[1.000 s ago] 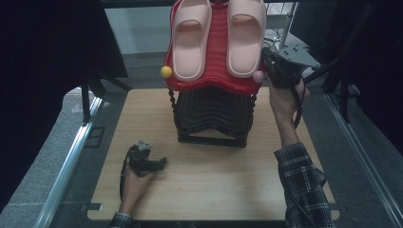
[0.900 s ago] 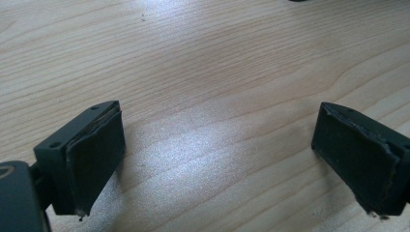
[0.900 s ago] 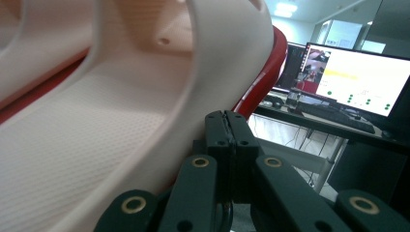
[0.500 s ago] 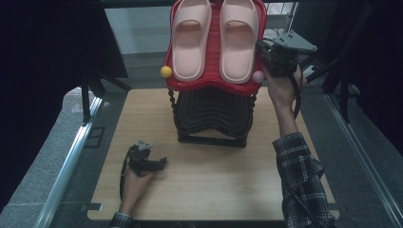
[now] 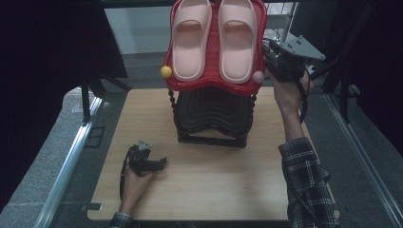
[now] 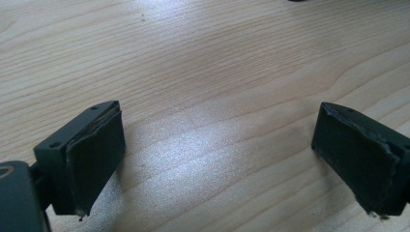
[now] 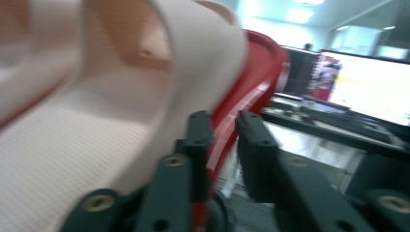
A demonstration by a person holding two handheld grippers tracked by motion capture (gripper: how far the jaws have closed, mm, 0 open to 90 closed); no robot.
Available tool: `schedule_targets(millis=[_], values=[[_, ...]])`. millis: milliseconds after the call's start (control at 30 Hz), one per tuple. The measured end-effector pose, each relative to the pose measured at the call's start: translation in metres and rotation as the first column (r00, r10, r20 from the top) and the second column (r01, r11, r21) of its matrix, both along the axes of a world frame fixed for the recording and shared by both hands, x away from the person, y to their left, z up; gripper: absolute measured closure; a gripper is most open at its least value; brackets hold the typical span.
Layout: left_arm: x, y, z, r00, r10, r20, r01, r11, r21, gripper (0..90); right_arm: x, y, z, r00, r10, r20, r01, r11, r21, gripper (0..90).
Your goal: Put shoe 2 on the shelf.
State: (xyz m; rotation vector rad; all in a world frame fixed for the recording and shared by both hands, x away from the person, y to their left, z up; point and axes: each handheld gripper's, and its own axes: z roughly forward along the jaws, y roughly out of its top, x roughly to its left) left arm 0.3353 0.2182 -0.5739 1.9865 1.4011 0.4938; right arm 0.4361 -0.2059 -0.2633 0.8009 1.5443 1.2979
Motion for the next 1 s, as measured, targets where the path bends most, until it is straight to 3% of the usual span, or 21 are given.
schedule_targets(millis=[33,67,200,433,633,667,1000], values=[[0.0,0.0,0.0,1.0,-0.002,0.001,0.002,1.0,0.003,4.7,0.0,0.0,0.0,1.0,0.0,0.0,0.0,1.0,0.0,62.3],[0.0,0.0,0.0,1.0,0.001,0.002,-0.001,1.0,0.0,4.7,0.0,-0.007,-0.005,0.9995,-0.031,0.004,0.031,0.999,0.008,54.7],[0.0,0.0,0.0,1.0,0.002,0.005,-0.002,1.0,-0.001,4.7,0.0,-0.023,-0.014,0.9972,-0.073,-0.017,0.073,0.997,0.029,43.2],[0.0,0.0,0.0,1.0,0.002,0.005,-0.002,1.0,0.0,4.7,-0.003,-0.042,-0.034,0.9923,-0.117,-0.04,0.118,0.992,0.033,32.3],[0.0,0.0,0.0,1.0,0.002,0.005,-0.002,1.0,0.0,4.7,-0.008,-0.052,-0.048,0.9905,-0.121,-0.065,0.123,0.992,0.023,27.6],[0.0,0.0,0.0,1.0,0.001,0.004,-0.001,1.0,0.0,4.7,-0.01,-0.056,-0.055,0.9899,-0.112,-0.087,0.115,0.993,0.027,25.9],[0.0,0.0,0.0,1.0,0.002,0.005,-0.002,1.0,0.0,4.7,-0.02,-0.07,-0.084,0.9859,-0.07,-0.152,0.077,0.996,0.039,19.7]])
